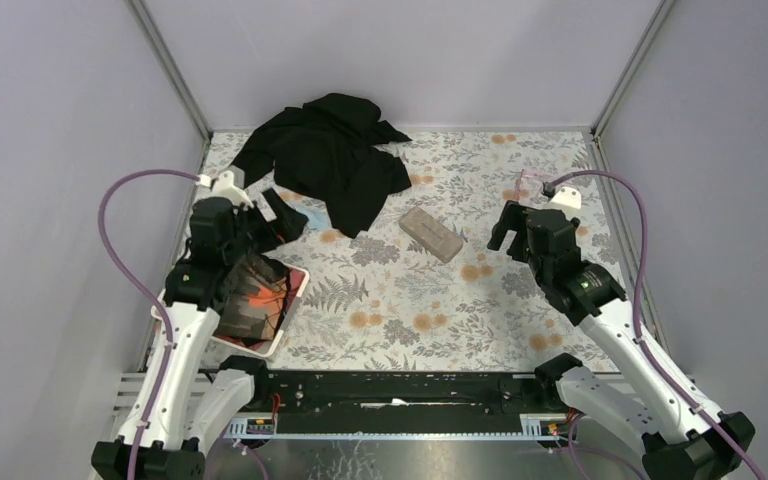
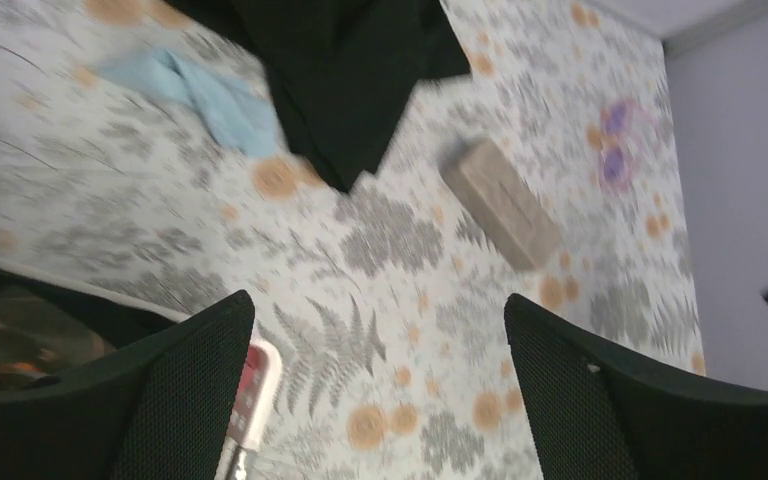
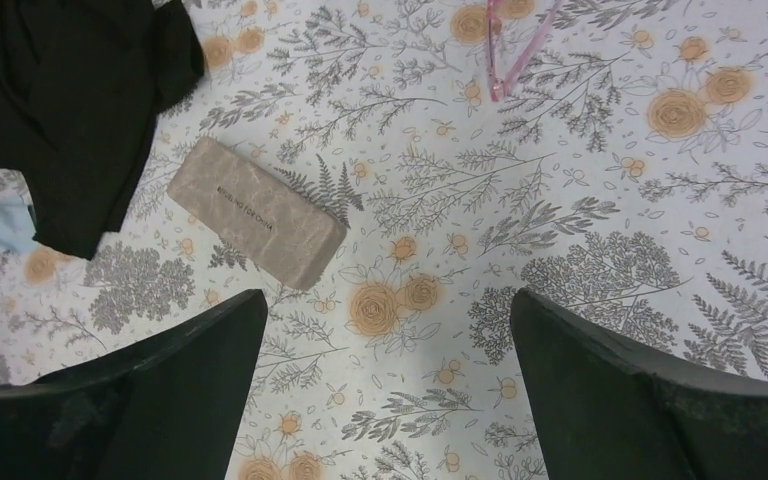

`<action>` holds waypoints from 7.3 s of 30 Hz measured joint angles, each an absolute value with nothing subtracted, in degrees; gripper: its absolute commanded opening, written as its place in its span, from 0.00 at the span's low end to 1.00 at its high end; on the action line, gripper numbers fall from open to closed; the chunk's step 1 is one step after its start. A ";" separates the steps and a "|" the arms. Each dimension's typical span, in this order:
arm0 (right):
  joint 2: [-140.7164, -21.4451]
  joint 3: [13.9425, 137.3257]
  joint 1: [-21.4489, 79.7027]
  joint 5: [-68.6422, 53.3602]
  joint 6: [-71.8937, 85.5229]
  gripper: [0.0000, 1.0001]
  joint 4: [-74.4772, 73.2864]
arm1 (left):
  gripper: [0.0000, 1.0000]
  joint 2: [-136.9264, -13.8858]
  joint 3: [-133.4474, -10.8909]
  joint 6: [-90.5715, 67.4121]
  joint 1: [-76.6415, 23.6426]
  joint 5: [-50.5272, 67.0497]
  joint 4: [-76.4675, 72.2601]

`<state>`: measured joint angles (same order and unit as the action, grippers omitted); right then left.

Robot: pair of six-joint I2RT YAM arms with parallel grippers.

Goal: Organize the sunglasses
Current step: Pick up the sunglasses case from the center of the board, then open the sunglasses case at the center of the board.

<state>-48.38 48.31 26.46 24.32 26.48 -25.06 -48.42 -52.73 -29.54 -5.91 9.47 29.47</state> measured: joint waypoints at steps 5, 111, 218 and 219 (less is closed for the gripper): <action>-51.05 47.07 26.46 22.59 24.91 1.00 -22.79 | 0.99 -45.23 -46.30 -29.43 -8.86 16.97 28.53; -73.60 37.56 41.71 8.27 37.74 1.00 -20.49 | 0.99 -65.30 -47.16 -38.68 -29.17 7.49 26.72; -95.26 23.94 37.89 -42.24 95.79 0.18 91.15 | 0.00 -62.63 -30.44 -69.69 -20.62 43.51 -24.34; -95.26 23.68 37.93 -41.65 96.47 0.17 91.68 | 0.00 -62.19 -30.39 -69.19 -20.51 43.72 -24.36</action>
<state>-95.26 23.68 37.93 -41.65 96.47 91.68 -62.19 -30.39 -69.19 -20.51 43.72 -24.36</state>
